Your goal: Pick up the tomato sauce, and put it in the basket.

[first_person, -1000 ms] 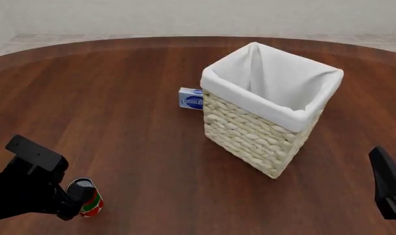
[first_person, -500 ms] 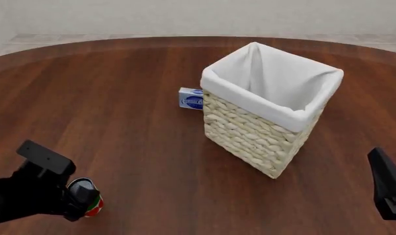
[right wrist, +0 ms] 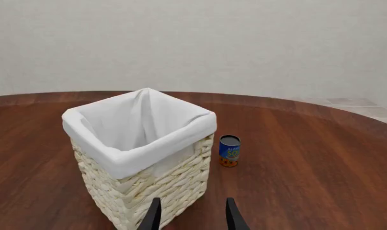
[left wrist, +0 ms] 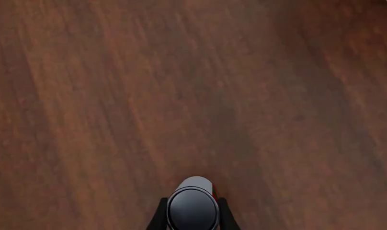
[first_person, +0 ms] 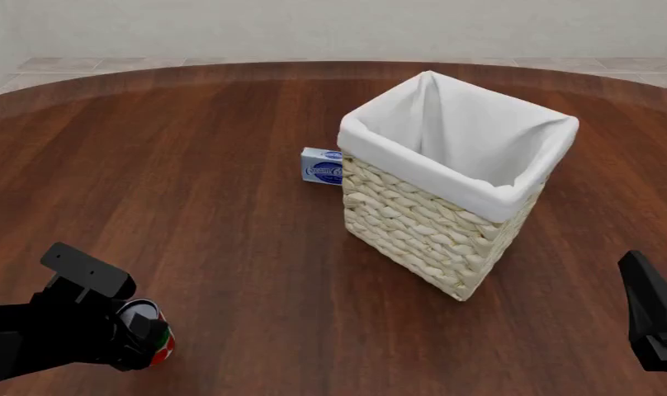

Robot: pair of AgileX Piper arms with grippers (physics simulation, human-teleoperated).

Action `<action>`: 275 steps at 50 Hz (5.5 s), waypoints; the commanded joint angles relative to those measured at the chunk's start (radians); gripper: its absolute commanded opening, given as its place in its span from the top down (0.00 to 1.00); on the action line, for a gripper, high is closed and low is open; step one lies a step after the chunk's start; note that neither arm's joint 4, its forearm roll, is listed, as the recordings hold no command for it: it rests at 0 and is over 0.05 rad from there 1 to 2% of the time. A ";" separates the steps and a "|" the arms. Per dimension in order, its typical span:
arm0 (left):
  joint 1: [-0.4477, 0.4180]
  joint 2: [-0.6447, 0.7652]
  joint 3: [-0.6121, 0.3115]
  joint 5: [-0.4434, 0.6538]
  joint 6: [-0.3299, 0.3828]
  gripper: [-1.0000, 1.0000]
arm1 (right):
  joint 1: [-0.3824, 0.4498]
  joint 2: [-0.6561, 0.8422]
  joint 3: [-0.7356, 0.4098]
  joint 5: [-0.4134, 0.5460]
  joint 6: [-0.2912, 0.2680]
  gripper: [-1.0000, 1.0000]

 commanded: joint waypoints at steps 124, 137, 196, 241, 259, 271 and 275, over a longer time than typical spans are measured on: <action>-0.430 0.075 -0.876 0.223 0.039 1.00 | 0.028 -0.001 -0.001 0.001 -0.005 0.00; -0.463 0.139 -0.941 0.195 0.038 1.00 | 0.025 -0.001 0.000 0.002 -0.003 0.00; -0.624 0.496 -1.159 0.026 0.006 1.00 | 0.049 -0.001 -0.003 0.004 0.009 0.00; -0.648 0.728 -1.251 -0.023 0.012 1.00 | 0.087 -0.002 -0.001 0.011 0.011 0.00; -0.643 0.773 -1.294 -0.024 -0.009 0.00 | 0.090 -0.002 -0.002 0.009 0.011 0.00; -0.632 0.784 -1.314 -0.015 -0.004 0.00 | 0.096 -0.002 -0.002 0.008 0.009 0.00; -0.634 0.783 -1.315 -0.014 -0.004 0.00 | 0.096 -0.002 -0.002 0.007 0.009 0.00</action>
